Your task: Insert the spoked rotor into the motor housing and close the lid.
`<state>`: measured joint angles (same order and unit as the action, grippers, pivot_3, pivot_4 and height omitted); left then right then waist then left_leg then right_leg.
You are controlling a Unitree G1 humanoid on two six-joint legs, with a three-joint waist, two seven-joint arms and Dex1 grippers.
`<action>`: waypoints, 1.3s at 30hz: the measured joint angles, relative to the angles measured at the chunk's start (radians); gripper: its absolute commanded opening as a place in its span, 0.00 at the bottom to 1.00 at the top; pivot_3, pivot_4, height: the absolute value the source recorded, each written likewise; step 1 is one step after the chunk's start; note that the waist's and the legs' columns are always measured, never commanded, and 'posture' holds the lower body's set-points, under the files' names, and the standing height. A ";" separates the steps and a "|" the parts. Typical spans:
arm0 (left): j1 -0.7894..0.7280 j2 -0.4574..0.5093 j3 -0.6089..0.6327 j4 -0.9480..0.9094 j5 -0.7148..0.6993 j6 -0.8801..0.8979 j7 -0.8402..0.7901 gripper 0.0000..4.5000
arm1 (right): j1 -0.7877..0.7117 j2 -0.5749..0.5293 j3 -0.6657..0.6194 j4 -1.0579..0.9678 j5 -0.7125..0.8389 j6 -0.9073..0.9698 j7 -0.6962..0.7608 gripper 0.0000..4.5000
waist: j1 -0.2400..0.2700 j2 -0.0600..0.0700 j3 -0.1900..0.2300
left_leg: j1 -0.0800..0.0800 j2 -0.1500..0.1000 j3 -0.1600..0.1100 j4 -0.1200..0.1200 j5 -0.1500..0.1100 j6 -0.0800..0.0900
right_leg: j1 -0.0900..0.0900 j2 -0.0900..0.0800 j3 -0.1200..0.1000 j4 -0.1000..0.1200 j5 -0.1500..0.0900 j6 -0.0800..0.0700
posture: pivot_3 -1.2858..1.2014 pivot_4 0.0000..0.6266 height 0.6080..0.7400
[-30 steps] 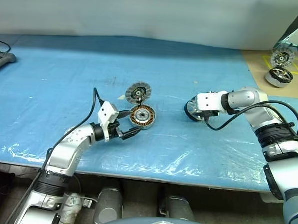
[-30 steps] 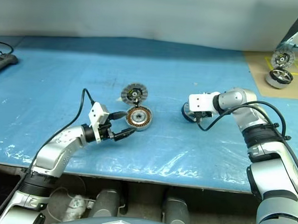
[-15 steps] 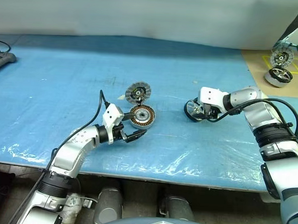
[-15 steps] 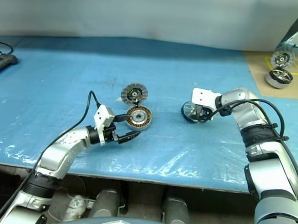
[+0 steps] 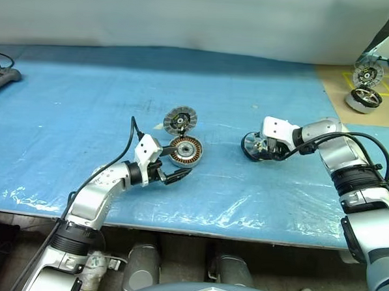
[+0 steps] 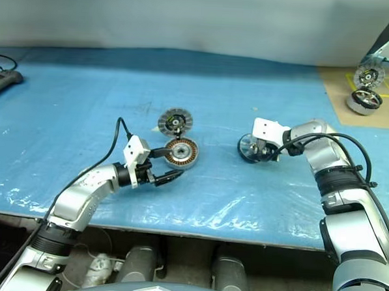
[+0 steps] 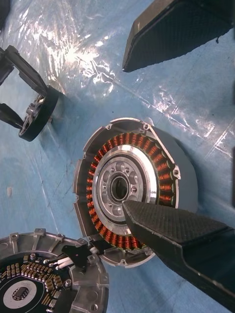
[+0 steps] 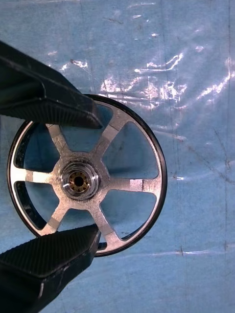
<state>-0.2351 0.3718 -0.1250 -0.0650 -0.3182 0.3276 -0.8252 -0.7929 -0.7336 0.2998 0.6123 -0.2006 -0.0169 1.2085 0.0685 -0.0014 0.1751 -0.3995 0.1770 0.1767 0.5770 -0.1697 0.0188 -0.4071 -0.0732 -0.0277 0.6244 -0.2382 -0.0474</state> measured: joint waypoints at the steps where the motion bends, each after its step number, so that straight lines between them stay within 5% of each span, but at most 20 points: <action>1: 0.000 0.000 0.000 -0.001 0.000 0.001 0.000 1.00 | 0.007 -0.004 -0.001 -0.012 0.000 -0.005 0.003 0.46 | 0.000 0.000 0.000 | 0.000 0.000 0.000 0.000 0.000 0.000 | 0.000 0.000 0.000 0.000 0.000 0.000 | 0.52 0.24 1.00; 5: -0.001 0.000 0.000 -0.010 0.000 0.014 0.001 1.00 | 0.023 -0.020 -0.004 -0.069 0.001 -0.009 0.019 0.28 | -0.002 0.000 0.000 | 0.003 0.001 0.000 0.000 0.000 -0.001 | 0.002 0.000 0.000 0.000 0.000 0.000 | 0.52 0.24 1.00; 18: -0.003 0.014 0.026 -0.051 -0.021 0.051 0.018 1.00 | 0.125 0.004 -0.072 -0.217 0.065 0.098 -0.002 0.28 | -0.004 0.000 0.000 | 0.005 0.001 0.000 -0.001 -0.001 -0.002 | 0.003 0.000 0.000 0.000 0.000 0.000 | 0.52 0.24 1.00; 29: 0.037 0.083 0.161 -0.061 -0.105 0.050 -0.022 1.00 | 0.291 0.176 -0.195 -0.758 0.411 0.626 -0.109 0.28 | 0.001 0.001 0.001 | 0.003 -0.001 0.000 -0.007 -0.001 -0.003 | 0.001 0.000 0.000 -0.004 0.000 0.000 | 0.52 0.24 1.00; 39: 0.049 0.065 0.146 -0.012 -0.095 0.007 -0.028 1.00 | 0.152 0.379 -0.129 -0.619 0.451 0.656 -0.256 0.28 | -0.001 0.001 0.001 | 0.004 -0.002 0.000 -0.012 0.002 -0.010 | -0.001 0.000 0.001 -0.004 0.000 0.000 | 0.52 0.24 1.00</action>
<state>-0.1866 0.4368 0.0212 -0.0772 -0.4131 0.3343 -0.8534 -0.6412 -0.3551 0.1709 -0.0065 0.2501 0.6390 0.9524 0.0673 -0.0003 0.1758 -0.3953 0.1750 0.1768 0.5652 -0.1674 0.0088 -0.4079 -0.0732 -0.0265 0.6205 -0.2384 -0.0471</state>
